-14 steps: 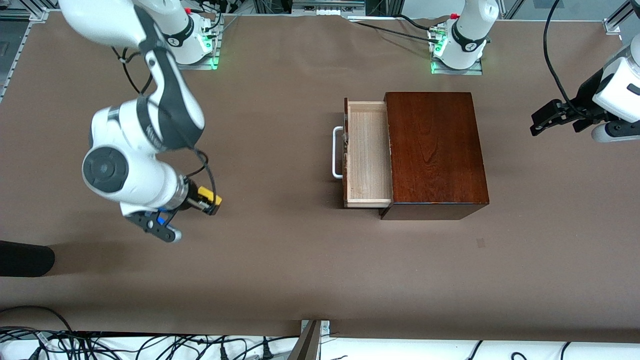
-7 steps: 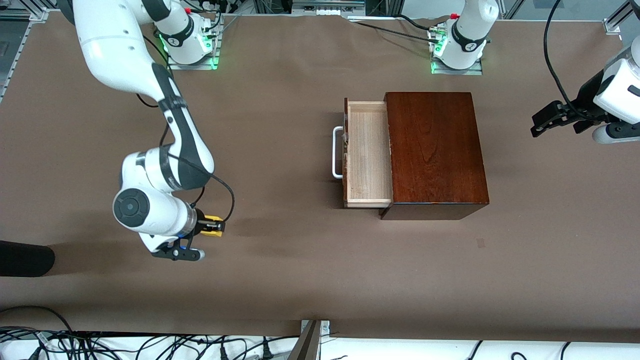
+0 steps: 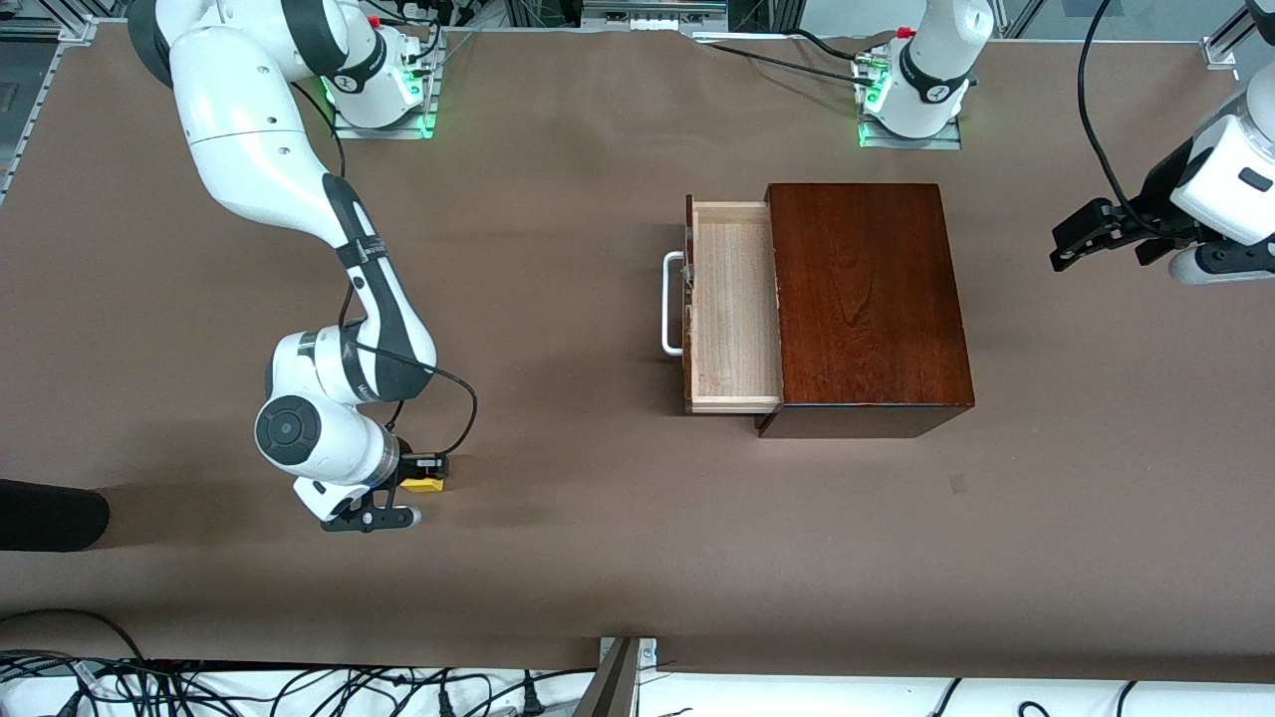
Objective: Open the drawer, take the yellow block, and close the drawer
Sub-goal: 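Set the yellow cube on the table and open the right gripper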
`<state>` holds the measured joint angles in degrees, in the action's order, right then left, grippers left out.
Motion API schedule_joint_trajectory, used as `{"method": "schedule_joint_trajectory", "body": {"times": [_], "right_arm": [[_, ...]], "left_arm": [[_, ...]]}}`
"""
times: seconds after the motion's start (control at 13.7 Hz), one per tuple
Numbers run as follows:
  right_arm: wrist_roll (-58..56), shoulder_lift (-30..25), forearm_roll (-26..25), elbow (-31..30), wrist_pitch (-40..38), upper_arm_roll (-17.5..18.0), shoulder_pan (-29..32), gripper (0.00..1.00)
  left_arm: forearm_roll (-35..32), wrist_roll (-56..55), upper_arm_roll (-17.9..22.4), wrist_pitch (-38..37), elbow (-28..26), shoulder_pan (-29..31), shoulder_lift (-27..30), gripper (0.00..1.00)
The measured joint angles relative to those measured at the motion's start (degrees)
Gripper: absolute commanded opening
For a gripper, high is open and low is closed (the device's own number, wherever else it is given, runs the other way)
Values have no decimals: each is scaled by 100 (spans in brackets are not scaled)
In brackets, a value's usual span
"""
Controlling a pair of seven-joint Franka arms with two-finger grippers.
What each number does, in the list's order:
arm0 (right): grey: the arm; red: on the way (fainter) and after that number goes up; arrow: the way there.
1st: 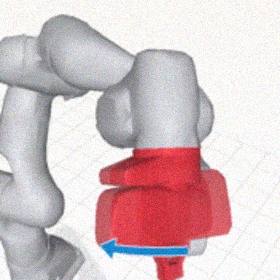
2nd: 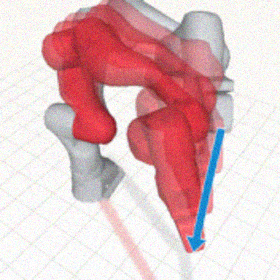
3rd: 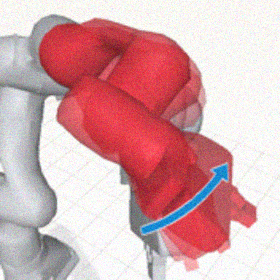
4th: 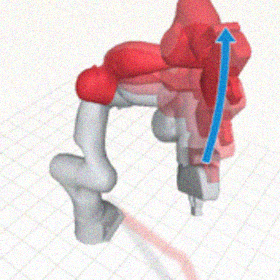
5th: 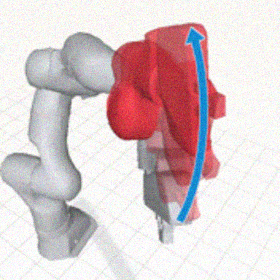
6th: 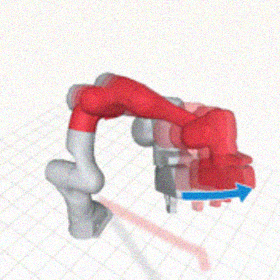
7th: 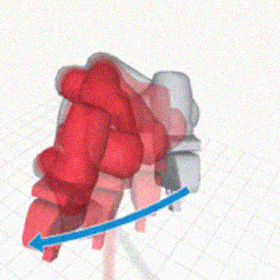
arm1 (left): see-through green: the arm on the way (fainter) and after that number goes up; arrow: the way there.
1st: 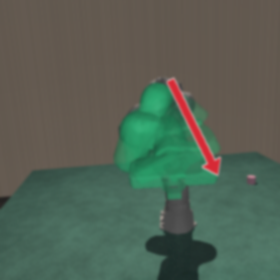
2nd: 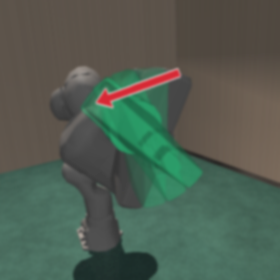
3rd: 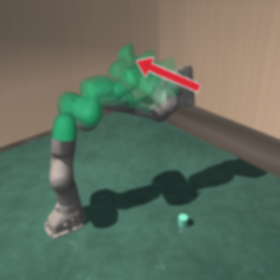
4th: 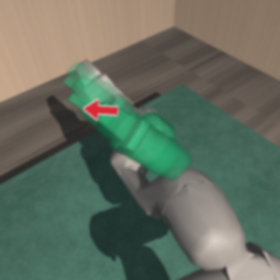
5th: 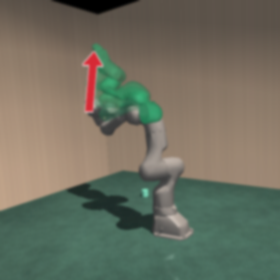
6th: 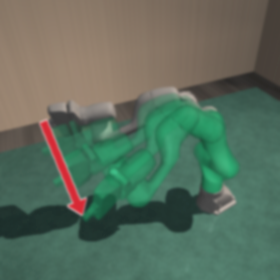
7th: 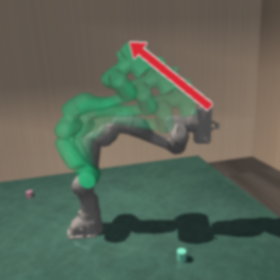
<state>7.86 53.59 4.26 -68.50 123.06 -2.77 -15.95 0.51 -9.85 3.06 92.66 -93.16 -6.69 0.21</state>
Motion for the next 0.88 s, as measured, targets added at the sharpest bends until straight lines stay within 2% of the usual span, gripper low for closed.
{"method": "schedule_joint_trajectory", "body": {"times": [0.07, 0.15, 0.22, 0.51, 0.73, 0.88], "right_arm": [[-2, 0, -50, 1, 2, 4, -12, 37], [-8, 0, -70, 1, 2, 8, -20, 76], [-12, 1, -72, 0, 1, 10, -22, 100], [-8, -2, -72, 7, 4, 11, -14, 100], [147, -100, -72, 58, -24, 8, 8, 100], [325, -353, -72, 122, -402, -20, 9, 100]], "left_arm": [[0, 0, -25, -12, 0, -3, 0, 100], [0, 0, -51, -55, 0, -7, 0, 100], [0, -1, -103, -103, 0, -8, 0, 100], [5, 1, -245, -140, 23, -20, -40, 100], [8, 64, -348, -156, 28, -48, -312, 100], [161, 219, -358, -154, 69, -56, -416, 100]]}}
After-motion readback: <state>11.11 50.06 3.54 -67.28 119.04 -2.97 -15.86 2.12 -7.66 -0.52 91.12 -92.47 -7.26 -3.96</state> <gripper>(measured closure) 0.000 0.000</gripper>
